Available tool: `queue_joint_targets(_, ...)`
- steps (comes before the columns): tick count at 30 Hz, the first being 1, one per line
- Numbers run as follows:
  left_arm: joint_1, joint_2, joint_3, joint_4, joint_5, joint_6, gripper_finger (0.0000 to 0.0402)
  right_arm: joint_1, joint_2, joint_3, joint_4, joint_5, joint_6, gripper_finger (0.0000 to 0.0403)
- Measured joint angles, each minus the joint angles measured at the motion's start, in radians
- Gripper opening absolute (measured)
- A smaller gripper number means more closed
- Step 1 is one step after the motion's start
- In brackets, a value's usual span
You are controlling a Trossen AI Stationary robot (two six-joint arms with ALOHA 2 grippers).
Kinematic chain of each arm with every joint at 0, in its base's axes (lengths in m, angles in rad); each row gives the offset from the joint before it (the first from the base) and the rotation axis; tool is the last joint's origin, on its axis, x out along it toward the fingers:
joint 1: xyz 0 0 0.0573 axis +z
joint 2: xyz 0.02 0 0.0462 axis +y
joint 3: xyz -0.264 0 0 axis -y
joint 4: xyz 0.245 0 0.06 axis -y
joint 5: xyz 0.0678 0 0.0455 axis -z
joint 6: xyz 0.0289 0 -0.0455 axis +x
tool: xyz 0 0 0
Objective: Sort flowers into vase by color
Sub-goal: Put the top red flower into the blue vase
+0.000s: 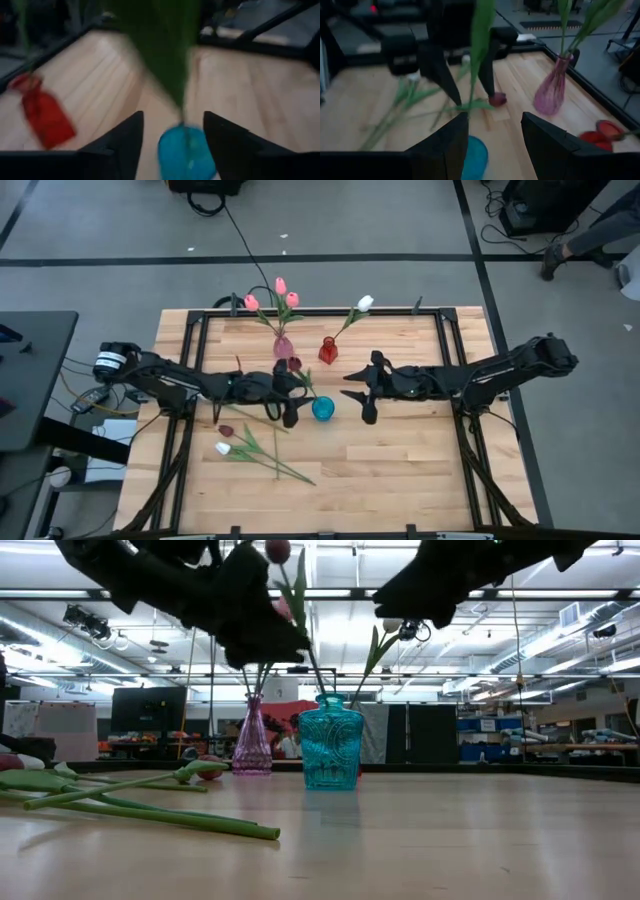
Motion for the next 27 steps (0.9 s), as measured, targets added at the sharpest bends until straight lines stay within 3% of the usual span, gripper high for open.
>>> queue_joint_targets(4, -0.005, -0.070, -0.001, -0.243, -0.012, -0.110, 0.0240, -0.009, -0.050, 0.000, -0.074, 0.000, -0.104, 0.0194)
queue_joint_targets(11, -0.082, -0.143, 0.000, -0.574, -0.006, -0.460, 0.0231, -0.077, -0.213, -0.004, -0.213, 0.001, -0.212, 0.0194)
queue_joint_targets(16, -0.177, -0.133, 0.000, -0.787, 0.004, -0.791, 0.0220, -0.103, -0.292, -0.112, -0.111, 0.001, -0.155, 0.0194)
queue_joint_targets(23, -0.225, -0.044, 0.000, -0.784, -0.056, -1.042, 0.0203, -0.099, -0.267, -0.293, 0.196, 0.000, -0.143, 0.0194)
queue_joint_targets(27, -0.225, 0.030, 0.000, -0.754, -0.051, -1.099, 0.0189, -0.091, -0.230, -0.338, 0.241, -0.031, -0.144, 0.0194)
